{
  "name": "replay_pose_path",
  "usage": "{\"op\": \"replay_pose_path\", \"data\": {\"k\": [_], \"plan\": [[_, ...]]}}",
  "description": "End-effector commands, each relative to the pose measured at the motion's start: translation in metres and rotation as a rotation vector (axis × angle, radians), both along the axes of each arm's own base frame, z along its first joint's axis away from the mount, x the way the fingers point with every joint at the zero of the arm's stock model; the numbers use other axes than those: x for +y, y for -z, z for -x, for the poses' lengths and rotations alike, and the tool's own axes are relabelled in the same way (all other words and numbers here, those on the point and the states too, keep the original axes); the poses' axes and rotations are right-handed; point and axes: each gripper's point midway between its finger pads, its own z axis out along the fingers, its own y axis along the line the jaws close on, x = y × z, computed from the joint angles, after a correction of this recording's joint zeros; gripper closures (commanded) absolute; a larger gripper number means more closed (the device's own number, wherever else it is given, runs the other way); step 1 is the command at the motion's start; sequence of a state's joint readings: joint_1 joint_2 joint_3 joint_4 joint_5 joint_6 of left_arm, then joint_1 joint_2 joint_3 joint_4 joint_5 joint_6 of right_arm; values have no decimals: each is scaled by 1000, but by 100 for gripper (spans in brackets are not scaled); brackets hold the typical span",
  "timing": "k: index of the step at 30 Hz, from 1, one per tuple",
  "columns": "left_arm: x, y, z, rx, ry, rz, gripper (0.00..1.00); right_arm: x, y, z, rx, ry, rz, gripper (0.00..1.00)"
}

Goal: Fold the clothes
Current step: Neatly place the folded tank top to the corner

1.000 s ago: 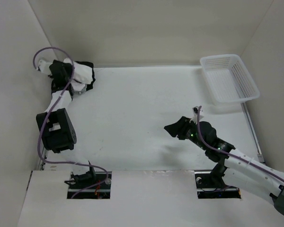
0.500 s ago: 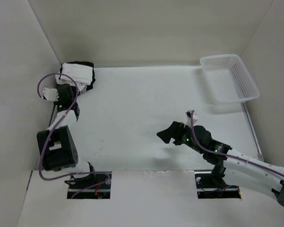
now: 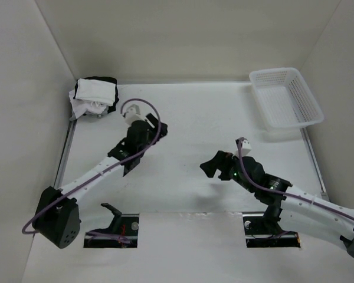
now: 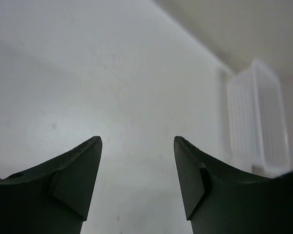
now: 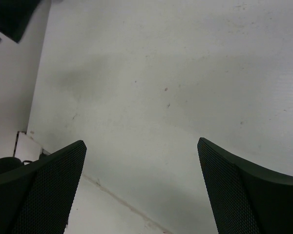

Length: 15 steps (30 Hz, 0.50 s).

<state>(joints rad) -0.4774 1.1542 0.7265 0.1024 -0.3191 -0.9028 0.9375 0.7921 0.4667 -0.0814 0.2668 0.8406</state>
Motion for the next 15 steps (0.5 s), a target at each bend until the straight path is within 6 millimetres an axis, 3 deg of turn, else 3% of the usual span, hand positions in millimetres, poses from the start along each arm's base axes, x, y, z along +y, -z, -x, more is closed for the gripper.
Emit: {"op": "replay_pose_path", "data": {"k": [1, 4, 7, 12, 15], "plan": [[-54, 41, 47, 141, 250, -156, 40, -12, -5, -4, -33, 48, 22, 0], [-101, 69, 98, 195, 426, -194, 39, -21, 2, -4, -22, 72, 50, 0], [-126, 89, 133, 218, 516, -184, 38, -29, 4, -5, -20, 108, 65, 0], [-143, 88, 151, 168, 583, -104, 45, -38, 4, -5, -14, 142, 78, 0], [-142, 76, 153, 128, 609, -109, 42, -42, -2, -7, -17, 163, 90, 0]]}}
